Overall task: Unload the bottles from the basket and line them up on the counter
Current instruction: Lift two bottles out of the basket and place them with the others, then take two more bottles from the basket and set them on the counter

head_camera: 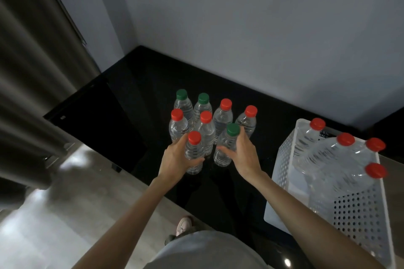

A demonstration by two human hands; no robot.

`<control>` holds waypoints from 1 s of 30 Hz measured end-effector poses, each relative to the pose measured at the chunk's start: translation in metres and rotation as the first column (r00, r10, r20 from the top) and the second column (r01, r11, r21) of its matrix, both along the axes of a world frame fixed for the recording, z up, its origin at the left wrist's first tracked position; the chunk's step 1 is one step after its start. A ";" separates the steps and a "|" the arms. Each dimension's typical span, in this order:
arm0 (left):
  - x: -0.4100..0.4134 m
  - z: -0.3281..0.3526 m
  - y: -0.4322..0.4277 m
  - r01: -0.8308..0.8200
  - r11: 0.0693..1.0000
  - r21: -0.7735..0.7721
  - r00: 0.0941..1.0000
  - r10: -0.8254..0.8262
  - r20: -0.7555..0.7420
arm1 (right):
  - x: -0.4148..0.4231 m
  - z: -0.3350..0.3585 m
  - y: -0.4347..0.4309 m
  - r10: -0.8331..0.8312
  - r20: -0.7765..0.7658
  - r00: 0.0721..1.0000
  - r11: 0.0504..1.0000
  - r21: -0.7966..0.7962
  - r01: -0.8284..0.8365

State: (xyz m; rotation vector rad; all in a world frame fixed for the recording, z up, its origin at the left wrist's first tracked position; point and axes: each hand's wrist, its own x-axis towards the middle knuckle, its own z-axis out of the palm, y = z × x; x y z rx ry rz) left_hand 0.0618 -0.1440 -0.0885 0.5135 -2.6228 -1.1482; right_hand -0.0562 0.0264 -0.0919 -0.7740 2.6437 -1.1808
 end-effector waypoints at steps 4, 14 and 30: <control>0.003 0.002 0.005 -0.029 0.999 -0.028 0.999 0.029 0.025 | 0.000 0.001 -0.001 0.008 0.056 0.998 0.999 -0.051 -0.005; 0.016 0.062 0.023 -0.098 0.947 -0.304 0.963 0.013 -0.269 | 0.014 0.049 0.036 -0.028 -0.144 0.989 0.990 -0.138 0.008; -0.053 0.085 0.185 0.273 0.911 -0.308 0.914 -0.345 -0.211 | 0.021 0.059 0.223 -0.504 -0.273 0.819 0.864 -0.171 0.474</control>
